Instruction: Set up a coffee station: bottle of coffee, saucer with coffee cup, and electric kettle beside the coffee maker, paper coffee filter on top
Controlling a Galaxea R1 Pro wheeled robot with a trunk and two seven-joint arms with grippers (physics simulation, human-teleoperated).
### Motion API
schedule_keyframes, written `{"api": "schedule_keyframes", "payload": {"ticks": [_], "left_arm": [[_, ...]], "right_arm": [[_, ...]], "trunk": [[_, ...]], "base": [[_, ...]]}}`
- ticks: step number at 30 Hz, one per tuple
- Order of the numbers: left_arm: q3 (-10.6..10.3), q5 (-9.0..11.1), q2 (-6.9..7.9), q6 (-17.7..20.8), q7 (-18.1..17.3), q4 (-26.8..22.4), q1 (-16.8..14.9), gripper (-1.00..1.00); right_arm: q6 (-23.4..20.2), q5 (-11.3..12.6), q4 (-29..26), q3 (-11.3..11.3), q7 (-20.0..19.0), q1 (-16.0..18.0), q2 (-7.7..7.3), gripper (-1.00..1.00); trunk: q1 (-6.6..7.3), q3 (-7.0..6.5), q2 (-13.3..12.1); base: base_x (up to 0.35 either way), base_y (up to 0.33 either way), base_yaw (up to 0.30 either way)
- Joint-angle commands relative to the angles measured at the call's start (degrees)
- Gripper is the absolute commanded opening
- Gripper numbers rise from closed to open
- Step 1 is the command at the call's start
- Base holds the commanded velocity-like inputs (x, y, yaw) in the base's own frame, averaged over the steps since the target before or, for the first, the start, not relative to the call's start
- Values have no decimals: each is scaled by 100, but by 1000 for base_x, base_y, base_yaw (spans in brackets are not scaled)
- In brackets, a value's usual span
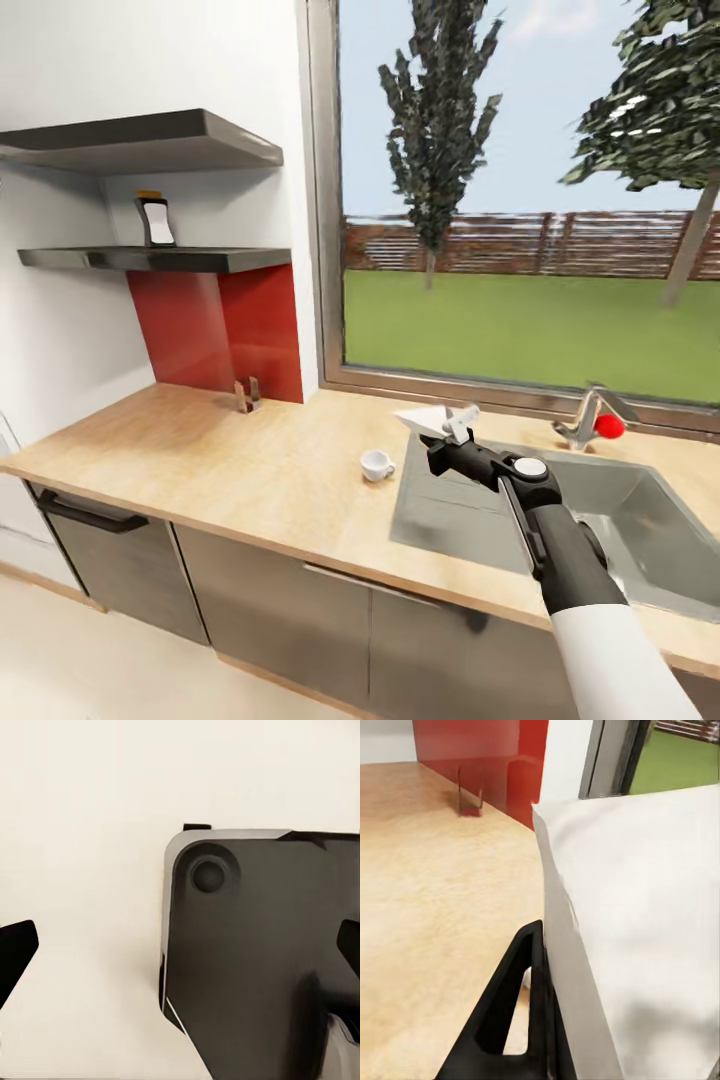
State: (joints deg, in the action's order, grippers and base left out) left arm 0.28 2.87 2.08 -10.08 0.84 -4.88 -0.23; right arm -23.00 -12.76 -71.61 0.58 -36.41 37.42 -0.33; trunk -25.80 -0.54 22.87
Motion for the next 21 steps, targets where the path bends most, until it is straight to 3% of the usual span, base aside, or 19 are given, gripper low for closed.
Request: {"api": "schedule_keyframes", "payload": {"ticks": [1, 11, 21], "left_arm": [[-2, 30, 0, -17, 4, 4, 1, 100], [-2, 22, -6, -11, 4, 9, 5, 100], [7, 26, -6, -11, 4, 6, 3, 100]], "right_arm": [[-31, -23, -4, 4, -24, 2, -2, -100], [-30, -25, -2, 4, -24, 2, -2, -100], [-29, -25, -2, 4, -24, 2, -2, -100]], "trunk": [[1, 3, 5], [1, 3, 5], [1, 3, 5]], "base": [[-334, 0, -198], [-288, -97, -285], [-26, -268, -300]]}}
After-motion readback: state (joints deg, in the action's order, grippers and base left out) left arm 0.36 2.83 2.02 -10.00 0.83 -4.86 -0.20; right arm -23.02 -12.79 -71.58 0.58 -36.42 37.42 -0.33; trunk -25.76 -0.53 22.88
